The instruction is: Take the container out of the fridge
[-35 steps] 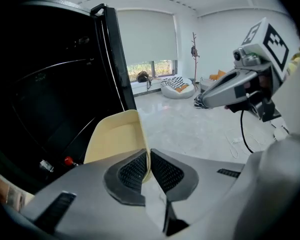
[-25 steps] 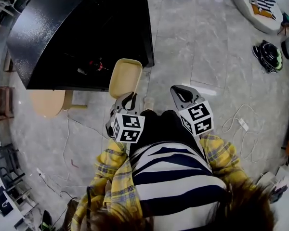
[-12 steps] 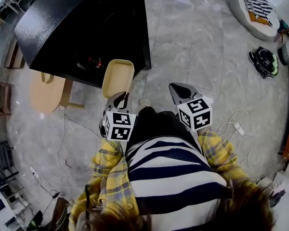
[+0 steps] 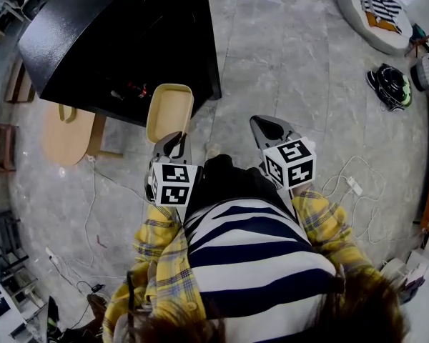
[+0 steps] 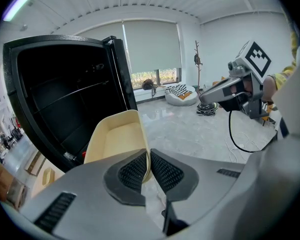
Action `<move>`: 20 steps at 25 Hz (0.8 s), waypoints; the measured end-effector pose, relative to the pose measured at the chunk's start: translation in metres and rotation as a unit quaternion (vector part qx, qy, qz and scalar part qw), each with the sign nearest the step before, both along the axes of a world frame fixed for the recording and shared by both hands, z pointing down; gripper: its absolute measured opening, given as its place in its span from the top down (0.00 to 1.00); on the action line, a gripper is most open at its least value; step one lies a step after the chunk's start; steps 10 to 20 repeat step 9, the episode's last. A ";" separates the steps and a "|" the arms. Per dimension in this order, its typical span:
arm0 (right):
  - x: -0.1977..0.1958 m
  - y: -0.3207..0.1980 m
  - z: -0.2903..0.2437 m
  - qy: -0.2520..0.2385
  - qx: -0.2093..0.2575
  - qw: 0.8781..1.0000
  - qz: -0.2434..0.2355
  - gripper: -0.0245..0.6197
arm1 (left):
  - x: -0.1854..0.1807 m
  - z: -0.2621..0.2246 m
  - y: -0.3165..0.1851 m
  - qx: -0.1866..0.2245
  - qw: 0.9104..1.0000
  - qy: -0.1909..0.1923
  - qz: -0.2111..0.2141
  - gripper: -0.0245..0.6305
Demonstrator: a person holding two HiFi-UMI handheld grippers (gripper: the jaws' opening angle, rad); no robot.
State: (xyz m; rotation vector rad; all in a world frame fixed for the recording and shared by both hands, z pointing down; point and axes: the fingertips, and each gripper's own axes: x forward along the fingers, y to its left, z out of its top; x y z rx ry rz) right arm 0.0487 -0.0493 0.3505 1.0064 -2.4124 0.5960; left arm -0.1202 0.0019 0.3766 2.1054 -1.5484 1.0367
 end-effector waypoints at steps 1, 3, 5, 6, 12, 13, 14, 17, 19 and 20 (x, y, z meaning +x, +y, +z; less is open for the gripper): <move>0.000 -0.001 0.000 0.000 0.000 1.000 0.001 0.92 | 0.000 0.000 0.000 0.000 1.000 0.001 0.001 0.90; -0.001 -0.001 0.000 -0.001 0.000 1.000 0.002 0.92 | -0.001 0.001 0.002 0.000 1.000 0.002 0.001 0.90; -0.001 -0.002 0.000 -0.002 0.001 1.000 0.001 0.92 | 0.000 0.002 0.002 -0.001 1.000 0.003 0.002 0.90; -0.001 -0.003 0.000 -0.002 0.002 1.000 0.001 0.92 | 0.002 0.002 0.002 -0.001 1.000 0.003 0.002 0.90; 0.000 -0.006 0.000 -0.003 0.005 1.000 0.000 0.92 | 0.006 0.003 0.000 0.000 1.000 0.004 0.003 0.90; 0.000 -0.006 0.000 -0.003 0.005 1.000 0.000 0.92 | 0.006 0.003 0.000 0.000 1.000 0.004 0.003 0.90; 0.000 -0.006 0.000 -0.003 0.005 1.000 0.000 0.92 | 0.006 0.003 0.000 0.000 1.000 0.004 0.003 0.90; 0.000 -0.006 0.000 -0.003 0.005 1.000 0.000 0.92 | 0.006 0.003 0.000 0.000 1.000 0.004 0.003 0.90; 0.000 -0.006 0.000 -0.003 0.005 1.000 0.000 0.92 | 0.006 0.003 0.000 0.000 1.000 0.004 0.003 0.90; 0.000 -0.006 0.000 -0.003 0.005 1.000 0.000 0.92 | 0.006 0.003 0.000 0.000 1.000 0.004 0.003 0.90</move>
